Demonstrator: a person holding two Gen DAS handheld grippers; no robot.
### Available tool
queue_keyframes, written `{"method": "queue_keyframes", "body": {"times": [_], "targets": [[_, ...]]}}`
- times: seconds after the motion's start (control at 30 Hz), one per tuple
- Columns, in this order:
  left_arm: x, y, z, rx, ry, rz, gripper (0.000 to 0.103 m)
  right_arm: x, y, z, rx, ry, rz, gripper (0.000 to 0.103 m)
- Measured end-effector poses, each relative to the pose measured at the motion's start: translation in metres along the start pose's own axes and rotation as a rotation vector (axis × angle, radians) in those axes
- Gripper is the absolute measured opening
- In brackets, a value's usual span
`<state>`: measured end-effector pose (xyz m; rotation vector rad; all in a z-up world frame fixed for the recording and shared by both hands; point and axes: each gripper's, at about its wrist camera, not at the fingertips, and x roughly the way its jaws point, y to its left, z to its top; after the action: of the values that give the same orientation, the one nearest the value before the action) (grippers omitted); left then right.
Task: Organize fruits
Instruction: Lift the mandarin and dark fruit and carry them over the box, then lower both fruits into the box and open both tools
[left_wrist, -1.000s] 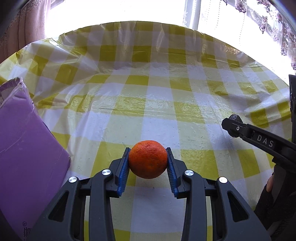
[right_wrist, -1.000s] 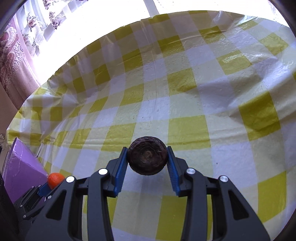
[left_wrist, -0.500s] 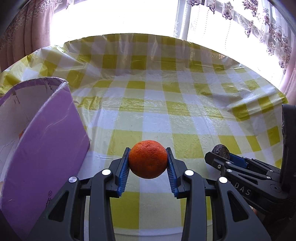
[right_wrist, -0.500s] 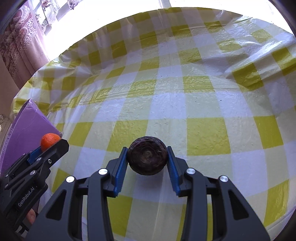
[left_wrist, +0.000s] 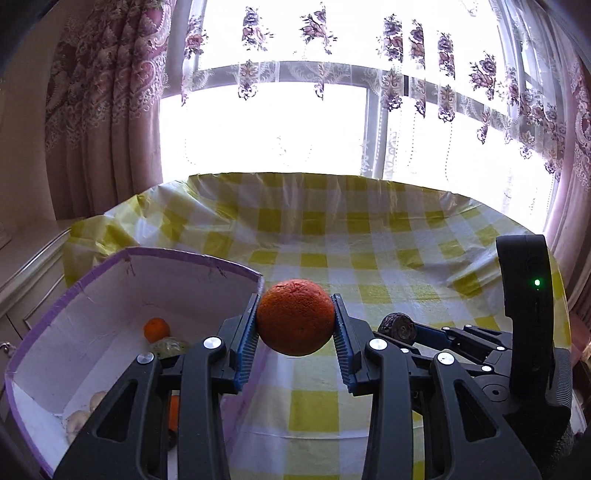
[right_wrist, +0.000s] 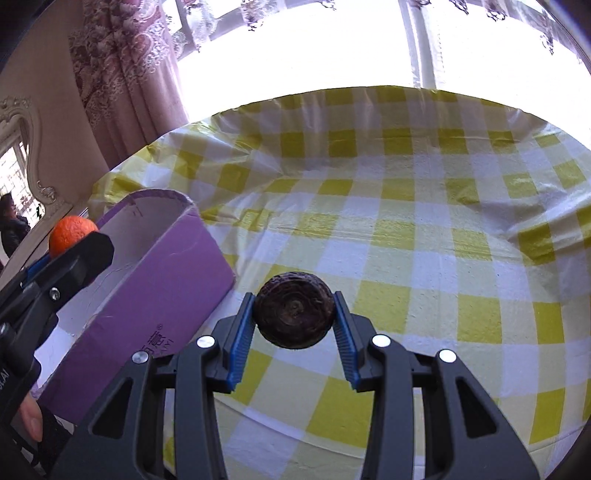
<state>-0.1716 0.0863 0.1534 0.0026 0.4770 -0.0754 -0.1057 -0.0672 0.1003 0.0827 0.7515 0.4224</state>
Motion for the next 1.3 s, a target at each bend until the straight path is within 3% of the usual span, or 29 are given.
{"method": "queue_keyframes", "body": {"times": [0.37,0.63,0.9,1.03,1.17,1.3], "targets": [[-0.029,0.122,0.001,-0.115,0.097,0.221,0.036,-0.014,0.136,0.029,-0.303,-0.029,0.115,0.042],[-0.004,0.173,-0.024,-0.139,0.246,0.347,0.036,0.022,0.184,0.019,-0.405,0.083,0.133,0.042],[0.020,0.179,-0.036,-0.107,0.394,0.399,0.037,0.060,0.205,0.002,-0.499,0.205,0.122,0.042],[0.026,0.188,-0.040,-0.135,0.454,0.377,0.037,0.069,0.209,-0.001,-0.518,0.240,0.114,0.042],[0.027,0.190,-0.039,-0.151,0.458,0.365,0.041,0.073,0.208,-0.003,-0.520,0.252,0.115,0.043],[0.026,0.189,-0.037,-0.149,0.445,0.363,0.055,0.071,0.208,-0.002,-0.516,0.244,0.118,0.054]]}}
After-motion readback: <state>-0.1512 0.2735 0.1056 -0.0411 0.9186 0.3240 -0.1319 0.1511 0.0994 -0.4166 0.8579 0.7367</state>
